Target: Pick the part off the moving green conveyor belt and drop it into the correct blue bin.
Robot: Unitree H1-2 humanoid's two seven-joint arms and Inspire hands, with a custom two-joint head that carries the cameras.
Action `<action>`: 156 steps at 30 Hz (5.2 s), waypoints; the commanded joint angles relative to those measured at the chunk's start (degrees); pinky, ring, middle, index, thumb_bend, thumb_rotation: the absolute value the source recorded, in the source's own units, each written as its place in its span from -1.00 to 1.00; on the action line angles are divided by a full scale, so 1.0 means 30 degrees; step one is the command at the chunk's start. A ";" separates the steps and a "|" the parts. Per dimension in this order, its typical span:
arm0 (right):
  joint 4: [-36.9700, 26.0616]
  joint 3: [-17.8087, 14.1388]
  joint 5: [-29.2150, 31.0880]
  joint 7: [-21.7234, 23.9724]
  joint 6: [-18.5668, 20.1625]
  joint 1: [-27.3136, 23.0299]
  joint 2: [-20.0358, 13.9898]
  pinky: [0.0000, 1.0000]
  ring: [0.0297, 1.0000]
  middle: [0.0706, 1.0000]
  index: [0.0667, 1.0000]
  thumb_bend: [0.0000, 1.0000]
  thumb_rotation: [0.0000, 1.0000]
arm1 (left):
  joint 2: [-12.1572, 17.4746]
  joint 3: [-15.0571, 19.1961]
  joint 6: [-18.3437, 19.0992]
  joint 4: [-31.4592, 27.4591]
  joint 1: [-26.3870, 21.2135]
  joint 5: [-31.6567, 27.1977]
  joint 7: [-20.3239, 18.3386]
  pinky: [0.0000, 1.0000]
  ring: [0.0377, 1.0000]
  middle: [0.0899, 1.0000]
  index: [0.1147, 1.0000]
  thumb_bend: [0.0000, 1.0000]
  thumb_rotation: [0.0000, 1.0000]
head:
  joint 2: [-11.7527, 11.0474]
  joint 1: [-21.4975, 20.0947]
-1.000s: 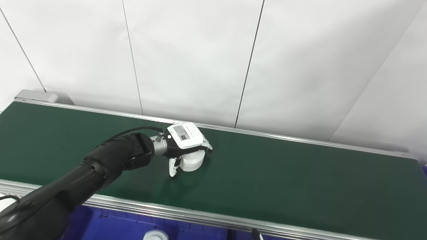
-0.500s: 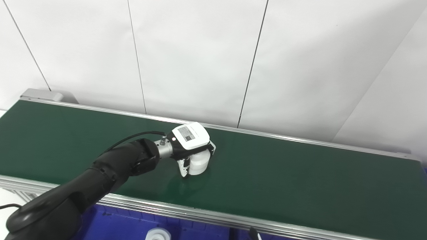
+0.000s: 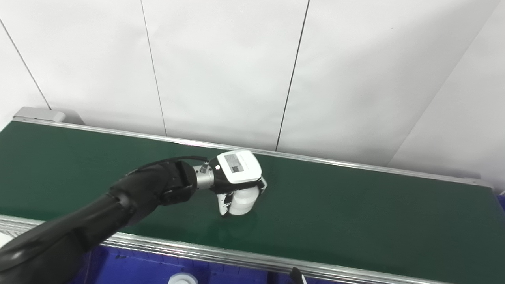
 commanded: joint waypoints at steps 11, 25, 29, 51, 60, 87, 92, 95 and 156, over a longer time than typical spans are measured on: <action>-0.3800 -0.1719 0.2031 0.2632 0.0272 0.0295 -0.0700 0.96 0.96 1.00 1.00 0.54 1.00 | 0.3207 0.7268 0.3627 -1.4259 0.6222 -0.5531 -0.6494 -0.19 -0.20 -0.08 -0.13 0.00 -1.00 | 0.3389 0.3365; -0.5809 -0.3851 0.3531 0.4309 0.2789 -0.0370 -0.1377 0.84 0.86 0.91 0.99 0.64 0.95 | 0.1794 0.9369 0.3554 -1.6859 1.4014 -0.3635 -0.6999 -0.20 -0.18 -0.08 -0.14 0.01 -1.00 | 0.4927 0.6577; -0.5775 -0.4070 0.3476 0.4527 0.2932 -0.0364 -0.1294 0.84 0.88 0.91 0.99 0.66 0.96 | 0.1456 0.9378 0.2720 -1.5740 1.4812 -0.2838 -0.6651 -0.15 -0.17 -0.08 -0.16 0.01 -1.00 | 0.4833 0.6414; -0.6066 -0.3833 0.2436 0.4777 0.2785 -0.0099 -0.0006 0.82 0.85 0.90 1.00 0.58 0.93 | -0.1029 0.5455 0.0016 -1.0266 1.5203 0.1364 0.1091 -0.11 -0.20 -0.11 -0.09 0.01 -1.00 | 0.4914 0.4580; -0.5973 -0.3830 0.2477 0.4874 0.2670 -0.0115 0.0055 0.83 0.85 0.90 1.00 0.58 0.93 | -0.0909 0.3810 0.0003 -0.8888 1.4814 0.2409 0.2458 -0.13 -0.18 -0.11 -0.11 0.01 -1.00 | 0.4955 0.4444; -0.5985 -0.3776 0.2374 0.5002 0.2622 -0.0015 0.0145 0.83 0.87 0.91 1.00 0.56 0.92 | -0.0705 0.4297 0.3157 -1.0164 1.5707 0.8208 0.0607 1.00 1.00 1.00 0.99 1.00 -0.05 | 0.4871 0.4139; -0.5990 -0.3729 0.2389 0.5016 0.2692 0.0012 0.0189 0.84 0.88 0.92 1.00 0.57 0.93 | -0.0674 0.4411 0.3045 -1.0840 1.5790 0.7472 -0.0097 1.00 1.00 1.00 0.98 1.00 0.00 | 0.4818 0.3860; -0.5805 -0.3695 0.2355 0.4986 0.2644 0.0000 0.0283 0.85 0.88 0.92 1.00 0.58 0.92 | -0.0703 0.4626 0.2419 -1.1442 1.5865 0.5863 -0.0080 1.00 1.00 1.00 0.97 1.00 0.14 | 0.4764 0.3414; 0.4257 0.1719 -0.3015 -0.3180 -0.0989 -0.3177 0.1926 0.65 0.80 0.84 0.81 0.75 0.78 | -0.3375 0.8016 0.0314 -0.5452 1.8015 -1.3814 -0.4696 1.00 1.00 1.00 1.00 0.69 0.40 | -0.3205 -1.3105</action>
